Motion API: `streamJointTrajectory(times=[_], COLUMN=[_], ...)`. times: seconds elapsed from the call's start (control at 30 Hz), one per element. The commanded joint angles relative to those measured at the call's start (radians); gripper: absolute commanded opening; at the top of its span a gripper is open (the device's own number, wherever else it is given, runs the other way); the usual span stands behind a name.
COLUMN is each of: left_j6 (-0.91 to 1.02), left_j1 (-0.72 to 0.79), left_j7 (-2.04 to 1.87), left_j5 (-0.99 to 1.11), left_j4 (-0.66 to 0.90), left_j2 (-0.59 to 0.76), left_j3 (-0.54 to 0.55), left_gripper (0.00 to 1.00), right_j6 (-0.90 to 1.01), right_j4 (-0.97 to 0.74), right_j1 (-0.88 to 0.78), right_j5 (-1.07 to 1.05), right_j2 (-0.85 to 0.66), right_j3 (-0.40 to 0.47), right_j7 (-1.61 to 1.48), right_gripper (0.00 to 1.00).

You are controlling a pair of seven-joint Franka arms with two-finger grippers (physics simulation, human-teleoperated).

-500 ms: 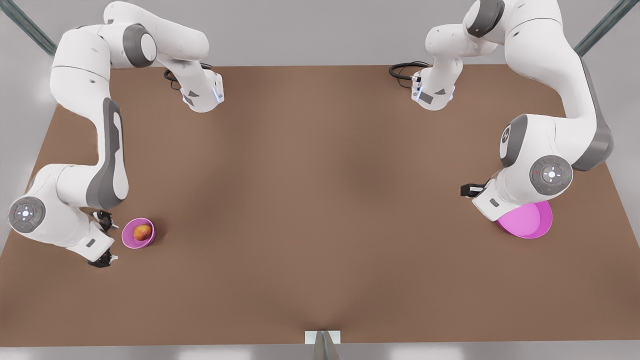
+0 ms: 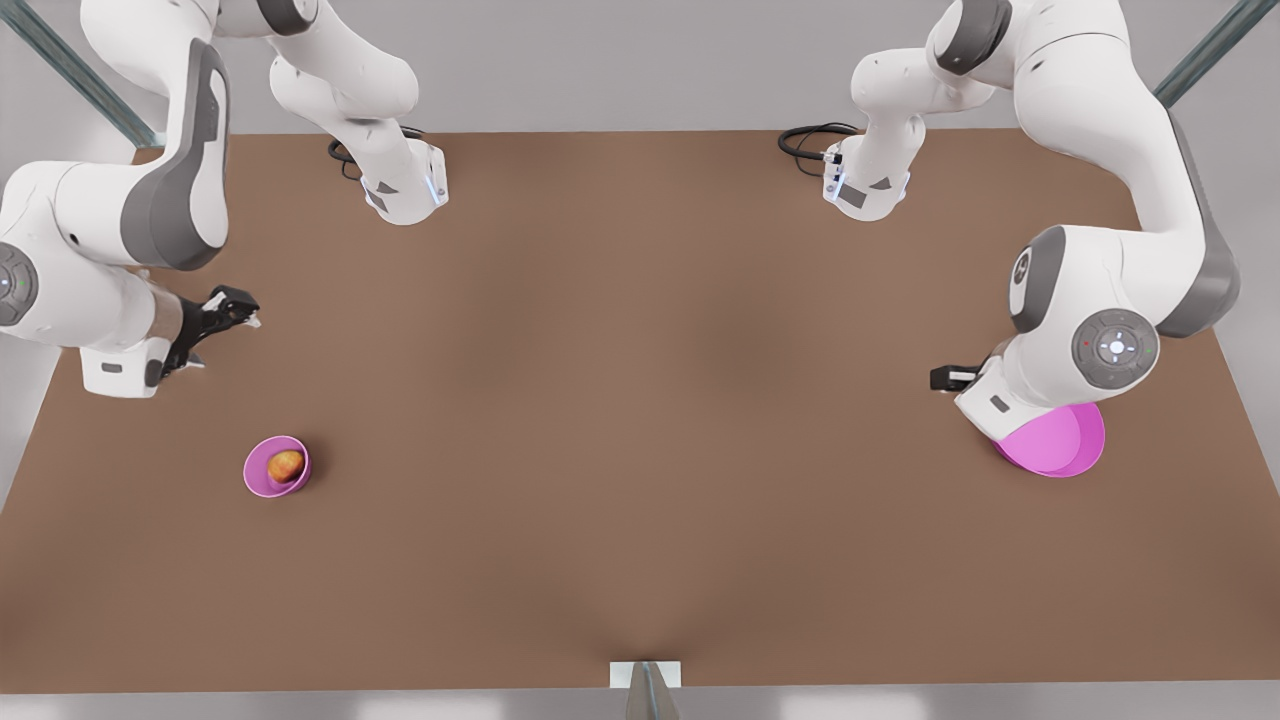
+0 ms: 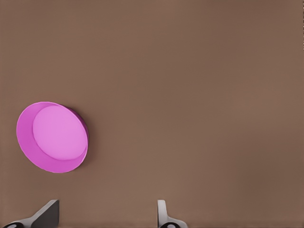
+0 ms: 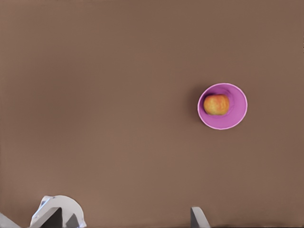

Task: Use the left arm to pick up the apple from the plate, transfer it to the gripper of the right arm, and then use the right arm to place it into the bowl

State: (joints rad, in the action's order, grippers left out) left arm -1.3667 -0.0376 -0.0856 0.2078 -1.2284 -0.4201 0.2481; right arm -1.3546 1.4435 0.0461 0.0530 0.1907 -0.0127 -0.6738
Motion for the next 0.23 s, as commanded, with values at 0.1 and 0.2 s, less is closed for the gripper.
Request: streamJointTrajectory(times=[0.1,0.2], left_j6=[0.018,0.054], left_j1=[-0.001,0.004], left_j7=[0.006,0.003], left_j5=[-0.004,-0.011], left_j4=[0.001,0.001], left_j2=[0.001,0.001], left_j3=[0.000,0.002], left_gripper=[1.00,1.00], right_j6=[0.022,0.014], right_j4=[0.005,0.005], right_j1=[-0.005,-0.005], right_j5=[-0.016,-0.021], right_j2=[-0.004,-0.005], right_j3=[0.011,0.011], right_j7=[0.844,0.843], right_gripper=[1.00,1.00])
